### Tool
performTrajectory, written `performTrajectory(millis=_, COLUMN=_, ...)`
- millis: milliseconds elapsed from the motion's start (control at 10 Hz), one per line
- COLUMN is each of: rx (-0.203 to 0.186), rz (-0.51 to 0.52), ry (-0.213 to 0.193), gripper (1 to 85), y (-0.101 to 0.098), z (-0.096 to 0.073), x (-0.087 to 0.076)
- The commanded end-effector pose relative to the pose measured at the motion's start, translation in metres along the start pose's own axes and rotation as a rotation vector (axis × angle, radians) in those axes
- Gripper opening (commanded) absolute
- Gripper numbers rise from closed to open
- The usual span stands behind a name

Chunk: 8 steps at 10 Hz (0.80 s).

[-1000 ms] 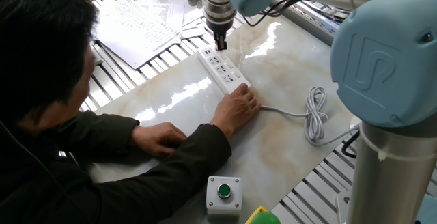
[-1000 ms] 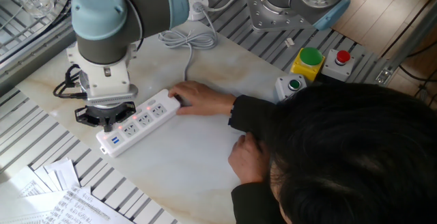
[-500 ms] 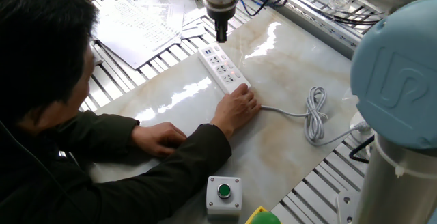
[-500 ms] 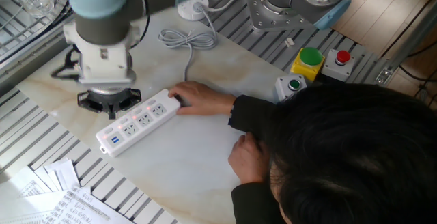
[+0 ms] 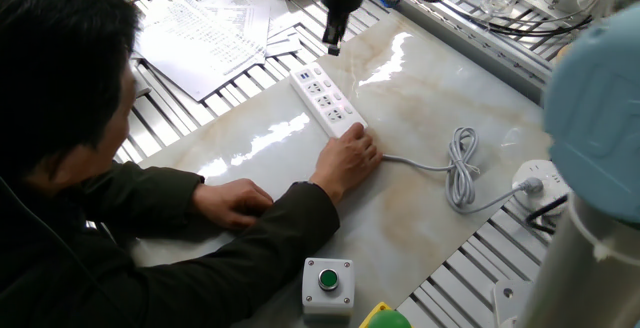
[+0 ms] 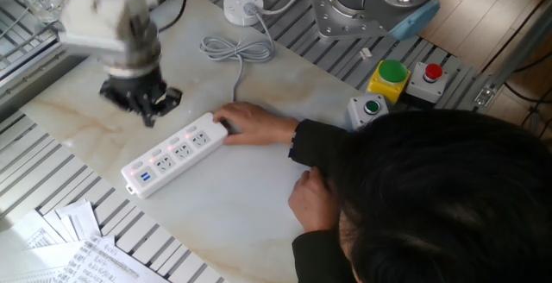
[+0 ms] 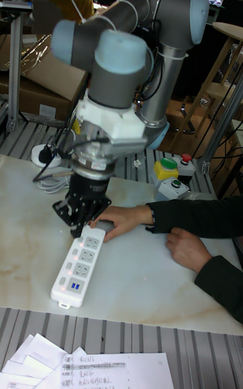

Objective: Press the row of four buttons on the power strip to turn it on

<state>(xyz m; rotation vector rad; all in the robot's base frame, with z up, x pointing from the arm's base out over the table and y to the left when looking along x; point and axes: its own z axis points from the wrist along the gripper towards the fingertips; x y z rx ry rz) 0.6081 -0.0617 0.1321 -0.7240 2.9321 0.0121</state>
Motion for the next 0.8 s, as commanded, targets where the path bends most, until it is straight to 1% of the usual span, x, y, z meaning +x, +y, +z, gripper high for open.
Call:
performTrajectory(millis=0, rx=-0.079, rz=0.218, ry=-0.089, gripper=1.0, y=0.027, z=-0.035, x=0.013)
performTrajectory(millis=100, rx=-0.07, rz=0.237, ry=-0.101, gripper=1.0, y=0.032, z=-0.038, x=0.011)
performTrajectory(millis=200, rx=-0.047, rz=0.236, ry=-0.109, gripper=1.0, y=0.031, z=-0.037, x=0.008)
performTrajectory(millis=300, rx=-0.036, rz=0.236, ry=-0.121, gripper=1.0, y=0.03, z=-0.037, x=0.003)
performTrajectory(millis=500, rx=-0.032, rz=0.231, ry=-0.139, gripper=1.0, y=0.028, z=-0.035, x=-0.005)
performTrajectory(millis=700, rx=-0.037, rz=0.224, ry=-0.138, gripper=1.0, y=0.03, z=-0.035, x=-0.005)
